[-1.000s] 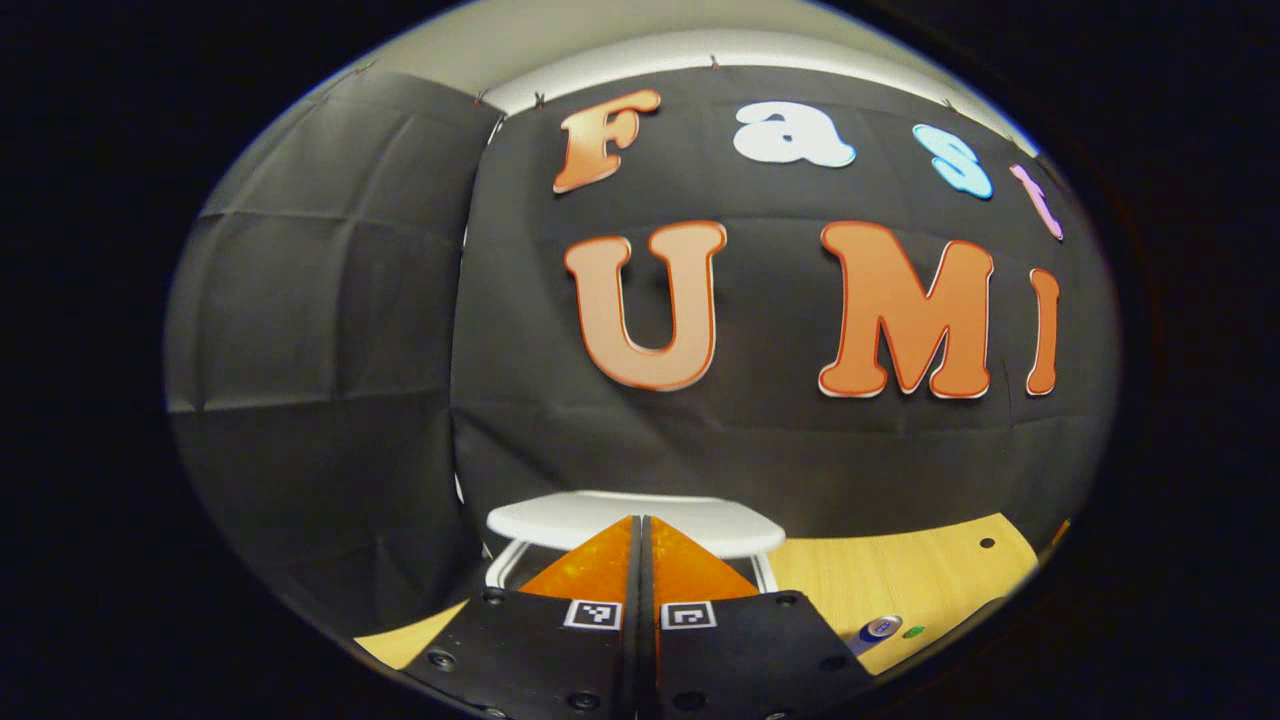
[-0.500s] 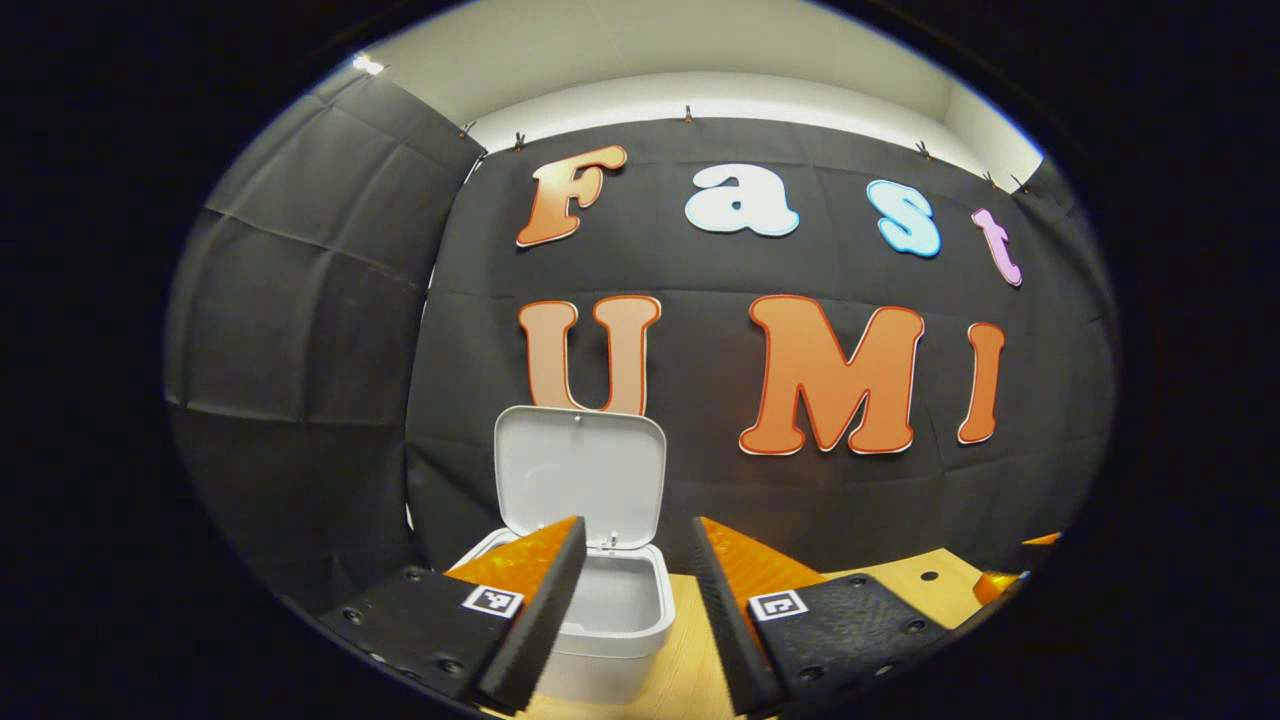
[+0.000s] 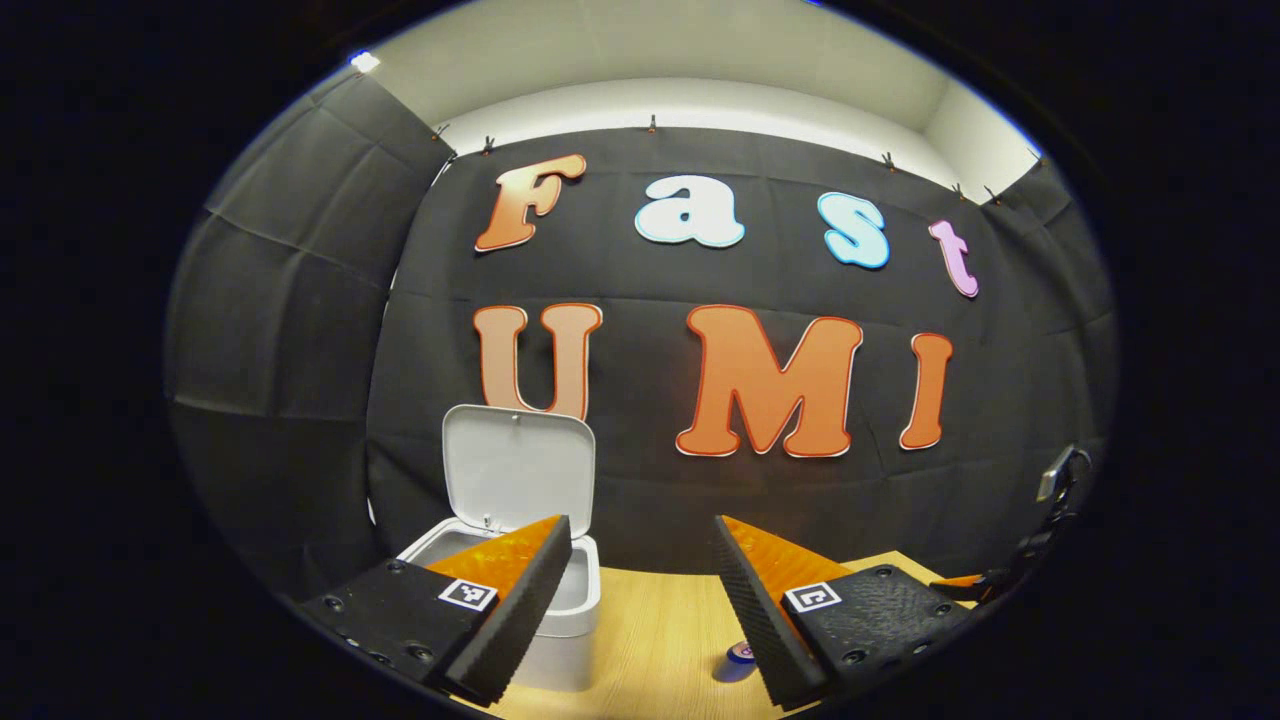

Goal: Press the lid of the desktop garbage bin to open it, pick up the crumpled paper on the desktop and throw it into the bin, then pick up the pop can on the desktop and drop it into the bin, and finally close the garbage bin lid.

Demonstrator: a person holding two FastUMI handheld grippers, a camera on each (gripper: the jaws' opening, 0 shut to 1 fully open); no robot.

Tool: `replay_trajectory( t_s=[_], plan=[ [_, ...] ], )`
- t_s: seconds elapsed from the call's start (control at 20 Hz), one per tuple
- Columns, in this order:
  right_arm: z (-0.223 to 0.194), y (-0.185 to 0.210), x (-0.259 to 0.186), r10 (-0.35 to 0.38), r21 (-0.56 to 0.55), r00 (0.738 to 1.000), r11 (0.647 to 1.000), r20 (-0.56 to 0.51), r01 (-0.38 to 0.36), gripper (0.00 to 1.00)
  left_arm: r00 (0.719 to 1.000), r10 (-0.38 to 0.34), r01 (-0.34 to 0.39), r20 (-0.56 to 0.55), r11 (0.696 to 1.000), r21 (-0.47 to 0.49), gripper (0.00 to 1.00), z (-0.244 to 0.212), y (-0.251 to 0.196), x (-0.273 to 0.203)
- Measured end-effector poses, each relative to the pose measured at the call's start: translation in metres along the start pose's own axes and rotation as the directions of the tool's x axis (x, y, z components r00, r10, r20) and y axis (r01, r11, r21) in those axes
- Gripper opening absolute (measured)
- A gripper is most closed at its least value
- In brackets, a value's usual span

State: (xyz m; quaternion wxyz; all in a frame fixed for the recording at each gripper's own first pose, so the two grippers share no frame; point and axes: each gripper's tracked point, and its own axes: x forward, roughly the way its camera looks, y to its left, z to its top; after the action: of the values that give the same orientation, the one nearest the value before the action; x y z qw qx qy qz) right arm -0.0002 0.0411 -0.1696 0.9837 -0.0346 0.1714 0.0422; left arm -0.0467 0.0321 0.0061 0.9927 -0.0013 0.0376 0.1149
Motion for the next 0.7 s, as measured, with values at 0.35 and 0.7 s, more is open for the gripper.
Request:
replay_trajectory(
  t_s=[0.35, 0.7],
  plan=[
    [-0.055, -0.003, 0.034, 0.001, -0.003, 0.994, 1.000, -0.112, -0.001, 0.94, 0.999, -0.031, 0.031, 0.021, 1.000, 0.004, 0.89, 0.018, -0.025, -0.028],
    [-0.146, 0.004, 0.078, 0.029, -0.004, 0.948, 0.999, -0.316, -0.032, 0.94, 1.000, -0.001, 0.003, -0.031, 0.997, 0.073, 0.89, 0.013, -0.024, -0.054]
  ],
)
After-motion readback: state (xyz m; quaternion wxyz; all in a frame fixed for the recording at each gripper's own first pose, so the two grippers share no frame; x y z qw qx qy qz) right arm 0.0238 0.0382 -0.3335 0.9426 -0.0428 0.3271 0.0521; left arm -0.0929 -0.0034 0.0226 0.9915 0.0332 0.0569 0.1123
